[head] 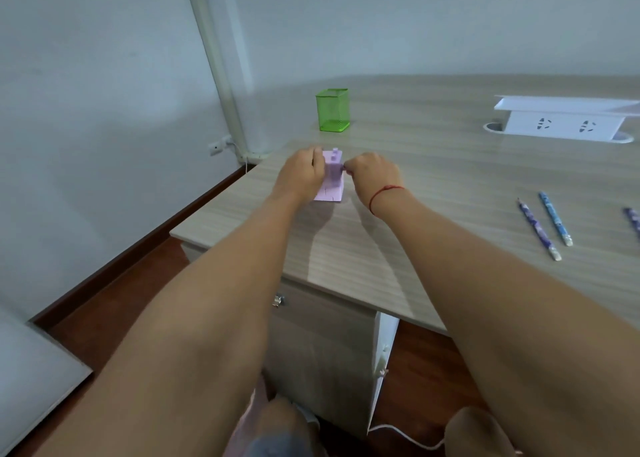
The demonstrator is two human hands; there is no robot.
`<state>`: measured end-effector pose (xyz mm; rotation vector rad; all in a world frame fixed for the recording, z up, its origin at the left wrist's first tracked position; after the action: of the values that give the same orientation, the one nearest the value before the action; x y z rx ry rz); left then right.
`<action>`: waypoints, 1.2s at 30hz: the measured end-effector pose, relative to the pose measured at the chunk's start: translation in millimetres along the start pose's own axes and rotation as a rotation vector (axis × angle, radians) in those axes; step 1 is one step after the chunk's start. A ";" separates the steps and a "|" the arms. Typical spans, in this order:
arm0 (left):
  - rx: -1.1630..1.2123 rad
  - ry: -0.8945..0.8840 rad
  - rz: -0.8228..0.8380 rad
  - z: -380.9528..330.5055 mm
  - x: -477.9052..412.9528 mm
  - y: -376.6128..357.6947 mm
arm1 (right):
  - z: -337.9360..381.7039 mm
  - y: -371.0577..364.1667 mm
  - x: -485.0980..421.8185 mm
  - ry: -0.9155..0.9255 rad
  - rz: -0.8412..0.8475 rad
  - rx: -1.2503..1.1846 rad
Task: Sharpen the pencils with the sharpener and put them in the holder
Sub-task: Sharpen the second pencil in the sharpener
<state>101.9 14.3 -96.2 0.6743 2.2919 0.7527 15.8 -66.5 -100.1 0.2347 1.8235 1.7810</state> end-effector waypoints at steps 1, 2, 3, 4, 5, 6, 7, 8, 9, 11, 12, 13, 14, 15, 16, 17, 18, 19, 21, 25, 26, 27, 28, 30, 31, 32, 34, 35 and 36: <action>0.015 0.036 -0.015 4.7 1.6 -2.6 | -0.6 1.3 0.7 0.000 0.004 0.005; 0.016 0.053 -0.029 7.4 1.9 -3.4 | -0.7 2.6 1.7 -0.001 0.007 0.010; 0.007 0.058 -0.028 7.6 0.9 -4.0 | -1.8 3.7 2.6 -0.005 0.013 0.016; -0.006 0.059 -0.022 7.0 -0.4 -4.2 | -3.0 4.9 4.1 -0.009 0.020 0.022; -0.019 0.062 -0.016 6.3 -1.0 -4.1 | -4.6 6.3 6.3 -0.013 0.022 0.027; -0.027 0.057 -0.015 4.9 -1.3 -4.2 | -5.7 7.9 8.2 -0.017 0.018 0.030; -0.025 0.047 -0.013 3.1 -1.1 -4.3 | -7.2 9.6 10.0 -0.019 0.008 0.030; -0.017 0.035 -0.012 2.1 -0.7 -5.2 | -9.9 10.8 12.6 -0.024 0.001 0.028; -0.011 0.035 -0.013 2.0 0.5 -5.1 | -16.0 11.1 16.1 -0.038 0.001 0.028; -0.009 0.051 -0.029 7.3 -0.6 -0.2 | -42.7 10.0 26.0 -0.103 0.011 0.036; -0.006 0.062 -0.038 12.1 -2.4 3.3 | -61.4 9.6 33.0 -0.148 0.009 0.043; 0.002 0.081 -0.042 17.2 -3.9 6.7 | -80.8 10.2 40.8 -0.191 0.000 0.055; 0.011 0.085 -0.048 20.0 -4.6 8.9 | -97.5 11.8 48.4 -0.229 -0.007 0.065; 0.020 0.080 -0.043 18.2 -3.3 8.5 | -110.4 13.3 55.4 -0.261 -0.008 0.067; 0.025 0.056 -0.033 11.9 -1.2 5.3 | -117.9 14.9 60.6 -0.282 -0.008 0.065; 0.031 0.038 -0.019 4.1 1.8 0.7 | -120.9 16.4 63.5 -0.292 -0.007 0.062; 0.035 0.020 -0.011 -3.2 4.5 -3.9 | -120.5 17.8 65.2 -0.296 -0.008 0.063; 0.045 0.023 -0.009 -8.7 7.8 -7.0 | -118.8 18.9 66.4 -0.298 -0.009 0.069; 0.063 0.045 -0.031 -12.9 12.2 -10.8 | -118.0 21.9 70.2 -0.312 -0.010 0.096; 0.096 0.059 -0.033 -26.7 23.1 -21.8 | -130.4 28.6 85.8 -0.372 0.009 0.157; 0.110 0.048 -0.027 -33.0 26.9 -25.5 | -133.0 29.5 90.7 -0.382 0.019 0.168; 0.125 0.038 -0.021 -39.2 30.8 -29.2 | -136.1 28.8 95.5 -0.393 0.036 0.175; 0.135 0.024 -0.020 -44.4 34.4 -33.2 | -139.5 27.4 100.6 -0.406 0.054 0.174; 0.142 0.008 -0.018 -51.8 41.0 -39.8 | -145.3 24.5 110.7 -0.435 0.081 0.158; 0.138 0.007 -0.020 -54.3 43.3 -40.9 | -146.7 23.2 114.6 -0.440 0.091 0.153; 0.128 0.003 -0.025 -56.3 44.6 -40.5 | -147.6 23.0 117.4 -0.439 0.097 0.152; 0.098 0.000 -0.021 -58.3 45.7 -38.3 | -153.2 27.8 121.8 -0.452 0.099 0.135; 0.087 -0.002 -0.008 -58.3 45.0 -38.1 | -160.3 33.1 124.2 -0.477 0.088 0.114; 0.079 -0.008 0.004 -58.0 44.5 -38.2 | -170.3 40.2 127.5 -0.511 0.068 0.094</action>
<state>21.8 -4.5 -101.8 0.7174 2.3238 0.6627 -185.9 -144.9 -105.5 0.7246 1.5386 1.5007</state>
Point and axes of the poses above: each hand's wrist, its own x-axis away from the middle knuckle, its own y-axis out of the back of the hand, z = x × y, the point moved 9 cm from there along -x, towards the middle knuckle, and after that the axes turned 4 degrees about x, right-handed, at the moved point
